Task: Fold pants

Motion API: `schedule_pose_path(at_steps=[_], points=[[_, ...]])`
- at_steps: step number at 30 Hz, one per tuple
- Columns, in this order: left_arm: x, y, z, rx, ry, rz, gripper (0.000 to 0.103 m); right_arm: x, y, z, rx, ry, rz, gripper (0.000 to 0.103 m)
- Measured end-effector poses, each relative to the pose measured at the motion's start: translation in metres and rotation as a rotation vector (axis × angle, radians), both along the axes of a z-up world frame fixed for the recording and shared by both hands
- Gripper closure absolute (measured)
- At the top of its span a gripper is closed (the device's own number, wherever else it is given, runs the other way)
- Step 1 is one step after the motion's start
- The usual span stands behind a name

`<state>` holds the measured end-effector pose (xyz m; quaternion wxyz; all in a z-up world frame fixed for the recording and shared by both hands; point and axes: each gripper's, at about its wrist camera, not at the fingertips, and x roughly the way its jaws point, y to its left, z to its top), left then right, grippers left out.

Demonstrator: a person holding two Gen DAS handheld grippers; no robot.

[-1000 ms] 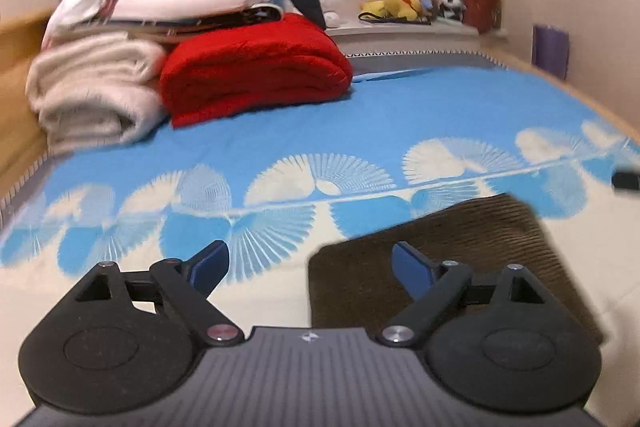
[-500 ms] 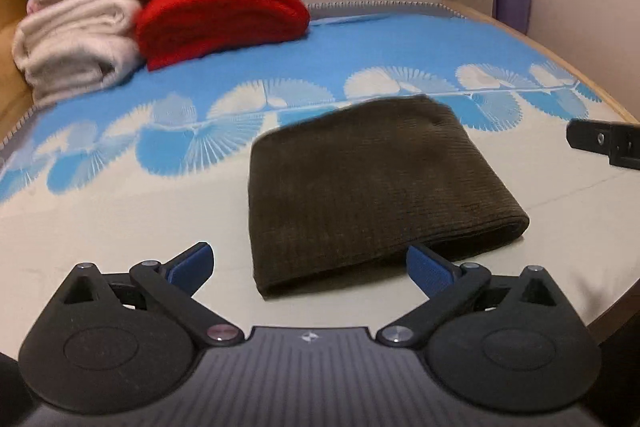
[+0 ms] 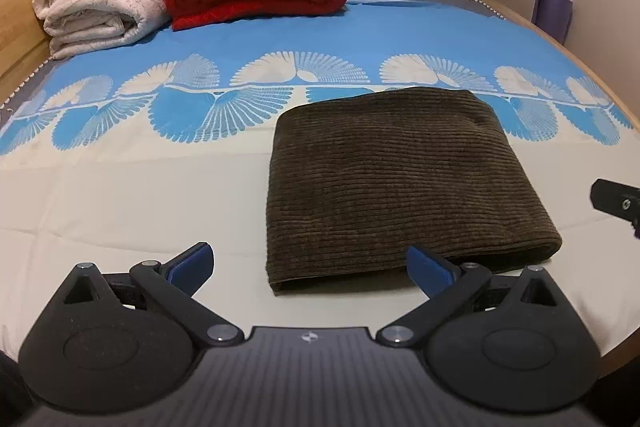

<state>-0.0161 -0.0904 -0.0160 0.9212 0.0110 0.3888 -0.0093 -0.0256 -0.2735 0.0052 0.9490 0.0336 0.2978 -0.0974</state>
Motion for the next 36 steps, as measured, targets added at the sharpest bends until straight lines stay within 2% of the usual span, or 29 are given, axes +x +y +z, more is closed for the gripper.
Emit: schedule_pose_path(at_steps=[36], points=[[-0.0005, -0.0033, -0.0016, -0.013, 0.005, -0.022, 0.0, 0.0019, 0.009, -0.0001, -0.026, -0.008, 0.025, 0.001]])
